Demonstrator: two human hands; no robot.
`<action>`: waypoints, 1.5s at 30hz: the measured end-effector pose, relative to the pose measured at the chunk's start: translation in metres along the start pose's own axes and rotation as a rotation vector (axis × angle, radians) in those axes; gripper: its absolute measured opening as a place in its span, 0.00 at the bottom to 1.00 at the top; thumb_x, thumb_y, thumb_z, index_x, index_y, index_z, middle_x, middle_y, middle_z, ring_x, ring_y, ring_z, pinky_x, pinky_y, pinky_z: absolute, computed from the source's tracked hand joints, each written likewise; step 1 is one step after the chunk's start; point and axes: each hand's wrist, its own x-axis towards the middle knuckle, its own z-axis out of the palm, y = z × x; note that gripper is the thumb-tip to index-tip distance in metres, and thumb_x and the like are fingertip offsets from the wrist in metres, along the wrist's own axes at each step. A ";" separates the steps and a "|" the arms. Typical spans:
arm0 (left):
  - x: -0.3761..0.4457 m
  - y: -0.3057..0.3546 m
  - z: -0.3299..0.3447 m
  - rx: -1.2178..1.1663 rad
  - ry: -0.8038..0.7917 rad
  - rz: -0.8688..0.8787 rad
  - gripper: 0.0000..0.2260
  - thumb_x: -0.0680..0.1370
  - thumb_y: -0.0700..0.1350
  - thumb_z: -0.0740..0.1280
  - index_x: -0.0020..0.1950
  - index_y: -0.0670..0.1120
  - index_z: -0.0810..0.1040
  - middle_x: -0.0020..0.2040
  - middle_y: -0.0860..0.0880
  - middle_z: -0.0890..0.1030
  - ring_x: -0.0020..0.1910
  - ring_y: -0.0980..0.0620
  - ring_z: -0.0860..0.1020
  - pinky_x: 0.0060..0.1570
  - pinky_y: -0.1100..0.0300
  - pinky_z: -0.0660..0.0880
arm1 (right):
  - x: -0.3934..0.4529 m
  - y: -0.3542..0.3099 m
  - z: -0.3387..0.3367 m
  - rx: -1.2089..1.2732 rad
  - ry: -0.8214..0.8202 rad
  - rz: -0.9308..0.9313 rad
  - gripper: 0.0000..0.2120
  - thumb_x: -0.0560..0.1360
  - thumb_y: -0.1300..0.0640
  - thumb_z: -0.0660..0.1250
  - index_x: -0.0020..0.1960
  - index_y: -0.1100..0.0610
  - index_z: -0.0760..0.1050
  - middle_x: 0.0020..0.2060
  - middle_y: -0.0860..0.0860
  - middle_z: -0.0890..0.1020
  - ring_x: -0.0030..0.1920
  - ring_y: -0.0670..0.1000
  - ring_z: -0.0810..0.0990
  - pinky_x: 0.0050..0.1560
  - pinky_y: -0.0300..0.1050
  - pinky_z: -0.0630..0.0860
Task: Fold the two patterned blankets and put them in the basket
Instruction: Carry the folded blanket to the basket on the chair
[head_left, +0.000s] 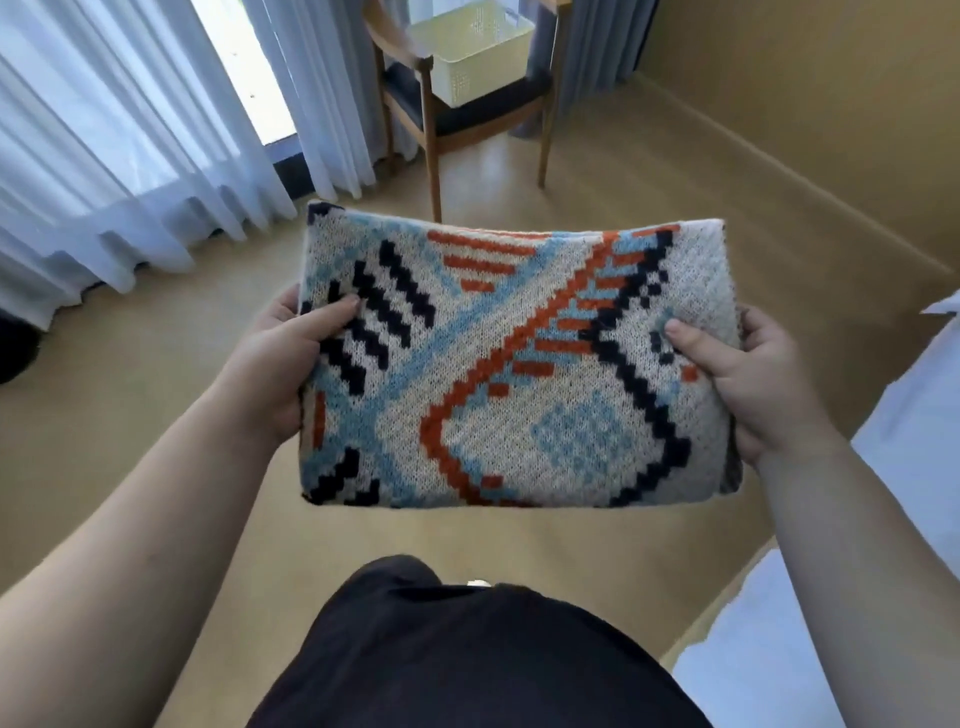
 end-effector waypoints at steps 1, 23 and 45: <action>0.026 0.010 0.007 -0.009 0.001 0.000 0.12 0.80 0.40 0.67 0.64 0.46 0.77 0.48 0.44 0.86 0.43 0.47 0.86 0.36 0.53 0.83 | 0.027 -0.007 0.009 -0.013 0.008 0.002 0.17 0.68 0.63 0.75 0.55 0.60 0.75 0.45 0.54 0.86 0.42 0.53 0.86 0.37 0.46 0.82; 0.684 0.230 0.286 0.059 -0.084 -0.073 0.08 0.80 0.42 0.69 0.59 0.49 0.77 0.50 0.43 0.86 0.47 0.45 0.86 0.39 0.51 0.83 | 0.703 -0.148 0.116 -0.019 0.125 0.022 0.32 0.53 0.50 0.80 0.53 0.56 0.74 0.48 0.53 0.86 0.46 0.54 0.86 0.39 0.47 0.82; 1.087 0.317 0.322 -0.153 0.425 -0.230 0.12 0.79 0.42 0.70 0.62 0.46 0.74 0.54 0.40 0.83 0.50 0.41 0.83 0.44 0.49 0.80 | 1.218 -0.240 0.365 -0.484 -0.346 0.017 0.17 0.70 0.62 0.77 0.52 0.52 0.74 0.49 0.48 0.84 0.45 0.44 0.85 0.46 0.46 0.81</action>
